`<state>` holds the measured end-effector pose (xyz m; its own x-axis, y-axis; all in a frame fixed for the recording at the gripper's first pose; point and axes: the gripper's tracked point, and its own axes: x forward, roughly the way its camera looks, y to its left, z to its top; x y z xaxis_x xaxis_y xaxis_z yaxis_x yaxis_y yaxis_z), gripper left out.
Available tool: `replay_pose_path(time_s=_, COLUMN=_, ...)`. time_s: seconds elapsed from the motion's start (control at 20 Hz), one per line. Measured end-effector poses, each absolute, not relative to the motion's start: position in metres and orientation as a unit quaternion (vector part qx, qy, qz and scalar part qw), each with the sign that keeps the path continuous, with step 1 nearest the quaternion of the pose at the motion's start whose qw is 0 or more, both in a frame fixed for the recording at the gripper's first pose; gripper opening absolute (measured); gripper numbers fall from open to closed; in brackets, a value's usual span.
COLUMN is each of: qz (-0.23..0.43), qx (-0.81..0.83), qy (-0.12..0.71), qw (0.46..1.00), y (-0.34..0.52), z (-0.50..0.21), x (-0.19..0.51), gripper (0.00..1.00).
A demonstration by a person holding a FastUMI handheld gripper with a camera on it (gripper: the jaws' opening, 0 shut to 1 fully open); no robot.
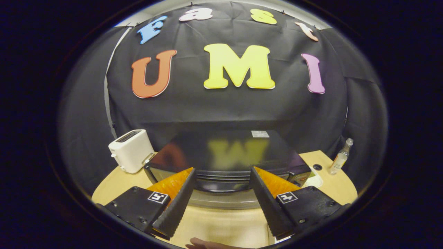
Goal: Open the toaster oven, put the food inside, and close the toaster oven door.
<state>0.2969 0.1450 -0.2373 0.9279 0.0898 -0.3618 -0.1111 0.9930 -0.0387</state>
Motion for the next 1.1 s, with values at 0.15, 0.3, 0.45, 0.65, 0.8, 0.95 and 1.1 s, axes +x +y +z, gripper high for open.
replay_pose_path(time_s=0.15, qz=0.046, qx=-0.042, qy=0.187, qw=0.98, y=0.149, z=-0.241, x=0.302, gripper=0.99)
replay_pose_path(time_s=0.3, qz=0.037, qx=-0.041, qy=0.197, qw=0.979, y=0.152, z=-0.243, x=0.304, gripper=0.98)
replay_pose_path(time_s=0.45, qz=0.036, qx=-0.041, qy=0.213, qw=0.975, y=0.154, z=-0.244, x=0.309, gripper=0.99)
replay_pose_path(time_s=0.65, qz=0.036, qx=-0.046, qy=0.218, qw=0.974, y=0.154, z=-0.243, x=0.313, gripper=0.99)
replay_pose_path(time_s=0.8, qz=0.037, qx=-0.053, qy=0.218, qw=0.974, y=0.155, z=-0.246, x=0.3, gripper=0.99)
replay_pose_path(time_s=0.95, qz=0.033, qx=-0.066, qy=0.223, qw=0.972, y=0.153, z=-0.251, x=0.276, gripper=0.99)
replay_pose_path(time_s=1.1, qz=0.036, qx=-0.079, qy=0.249, qw=0.965, y=0.15, z=-0.262, x=0.249, gripper=0.99)
